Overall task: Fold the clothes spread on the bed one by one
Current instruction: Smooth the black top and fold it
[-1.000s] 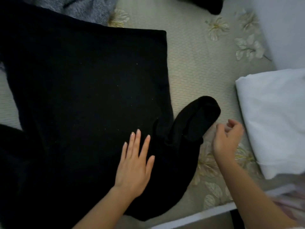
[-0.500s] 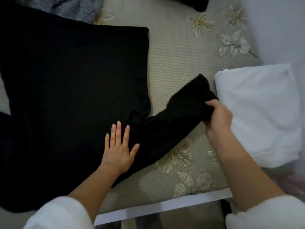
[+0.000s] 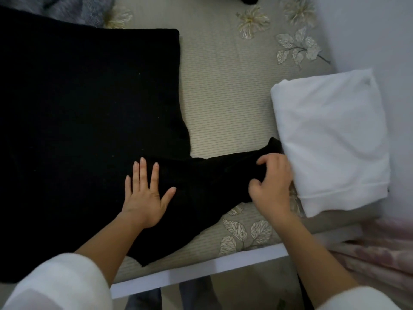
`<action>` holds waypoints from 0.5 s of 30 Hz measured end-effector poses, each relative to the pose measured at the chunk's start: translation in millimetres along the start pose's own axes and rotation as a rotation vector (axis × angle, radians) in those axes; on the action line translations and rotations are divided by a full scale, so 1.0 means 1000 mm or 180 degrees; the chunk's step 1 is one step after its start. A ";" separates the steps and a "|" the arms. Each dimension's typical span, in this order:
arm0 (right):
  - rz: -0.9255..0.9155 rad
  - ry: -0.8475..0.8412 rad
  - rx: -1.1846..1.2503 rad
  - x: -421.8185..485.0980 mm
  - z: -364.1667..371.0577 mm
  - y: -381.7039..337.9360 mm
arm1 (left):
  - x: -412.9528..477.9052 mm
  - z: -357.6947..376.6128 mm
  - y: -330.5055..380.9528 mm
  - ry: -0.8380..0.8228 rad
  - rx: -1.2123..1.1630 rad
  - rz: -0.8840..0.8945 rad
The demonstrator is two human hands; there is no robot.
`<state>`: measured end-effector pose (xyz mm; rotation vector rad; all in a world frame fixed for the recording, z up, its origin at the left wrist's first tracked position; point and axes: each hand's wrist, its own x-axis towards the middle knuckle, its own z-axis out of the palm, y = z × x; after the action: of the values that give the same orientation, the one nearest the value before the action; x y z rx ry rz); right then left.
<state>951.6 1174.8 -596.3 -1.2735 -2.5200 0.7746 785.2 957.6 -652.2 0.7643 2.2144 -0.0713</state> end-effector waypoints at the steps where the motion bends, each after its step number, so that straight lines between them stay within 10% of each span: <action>1: -0.0229 -0.0490 -0.0088 -0.006 0.002 0.001 | 0.000 0.000 0.000 0.0004 0.0006 -0.0011; 4: -0.0464 -0.1792 -0.1106 -0.020 0.015 0.017 | 0.001 0.002 0.001 0.0030 0.0006 -0.0030; 6: -0.0538 -0.1694 -0.1312 -0.017 0.020 0.025 | -0.001 0.005 0.002 0.0231 -0.0062 -0.0038; 11: 0.0101 -0.1195 0.0708 0.017 -0.017 0.003 | -0.014 0.018 0.031 0.1069 -0.0237 0.0572; 15: 0.0430 -0.1277 0.1179 0.038 -0.063 -0.021 | -0.016 0.026 0.062 0.0693 -0.0250 0.0954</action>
<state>939.9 1217.3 -534.1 -1.2639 -2.4160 1.5821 844.4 992.7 -648.2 1.0939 2.2619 0.2566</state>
